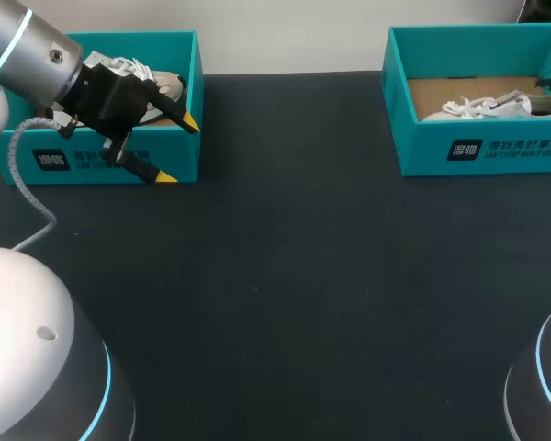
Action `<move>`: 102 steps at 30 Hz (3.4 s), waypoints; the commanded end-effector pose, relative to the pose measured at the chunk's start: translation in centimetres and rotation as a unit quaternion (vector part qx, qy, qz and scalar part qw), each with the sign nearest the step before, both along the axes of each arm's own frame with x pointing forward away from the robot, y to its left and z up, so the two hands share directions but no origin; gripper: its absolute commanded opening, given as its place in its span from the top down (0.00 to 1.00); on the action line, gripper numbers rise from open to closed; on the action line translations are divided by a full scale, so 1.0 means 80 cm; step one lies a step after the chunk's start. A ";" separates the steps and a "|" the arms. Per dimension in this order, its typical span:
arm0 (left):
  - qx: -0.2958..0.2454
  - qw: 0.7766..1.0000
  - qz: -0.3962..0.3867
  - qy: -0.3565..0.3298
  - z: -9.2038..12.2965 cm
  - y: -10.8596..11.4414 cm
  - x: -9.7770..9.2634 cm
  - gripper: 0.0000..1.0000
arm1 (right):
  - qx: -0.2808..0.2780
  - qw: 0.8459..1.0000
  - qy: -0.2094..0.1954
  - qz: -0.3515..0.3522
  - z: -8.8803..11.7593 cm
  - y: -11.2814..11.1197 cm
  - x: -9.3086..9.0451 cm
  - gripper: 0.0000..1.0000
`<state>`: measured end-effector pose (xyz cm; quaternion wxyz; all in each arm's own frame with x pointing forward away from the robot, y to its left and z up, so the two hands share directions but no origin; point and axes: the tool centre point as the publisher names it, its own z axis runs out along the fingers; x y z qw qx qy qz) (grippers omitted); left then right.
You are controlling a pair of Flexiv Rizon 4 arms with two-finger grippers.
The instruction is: Take the shoe out of the shoebox, open the shoe tongue, remove and reinsert the insole, then place the shoe into the shoebox
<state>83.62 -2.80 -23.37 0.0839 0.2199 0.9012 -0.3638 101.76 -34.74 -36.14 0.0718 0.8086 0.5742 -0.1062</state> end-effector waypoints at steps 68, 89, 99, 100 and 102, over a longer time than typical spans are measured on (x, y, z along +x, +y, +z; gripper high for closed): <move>0.001 1.000 0.000 0.000 0.000 0.001 -0.001 0.00 | 0.024 0.989 -0.139 0.034 0.157 0.139 -0.112 0.00; 0.155 0.924 -0.299 -0.180 0.031 0.050 0.039 0.00 | 0.030 0.988 -0.145 0.041 0.157 0.175 -0.141 0.00; 0.303 0.817 -0.400 -0.283 0.027 0.101 0.070 0.00 | 0.030 0.988 -0.145 0.041 0.157 0.175 -0.141 0.00; 0.313 0.813 -0.389 -0.298 0.027 0.104 0.076 0.00 | 0.030 0.988 -0.145 0.041 0.157 0.175 -0.141 0.00; 0.313 0.813 -0.389 -0.298 0.027 0.104 0.076 0.00 | 0.030 0.988 -0.145 0.041 0.157 0.175 -0.141 0.00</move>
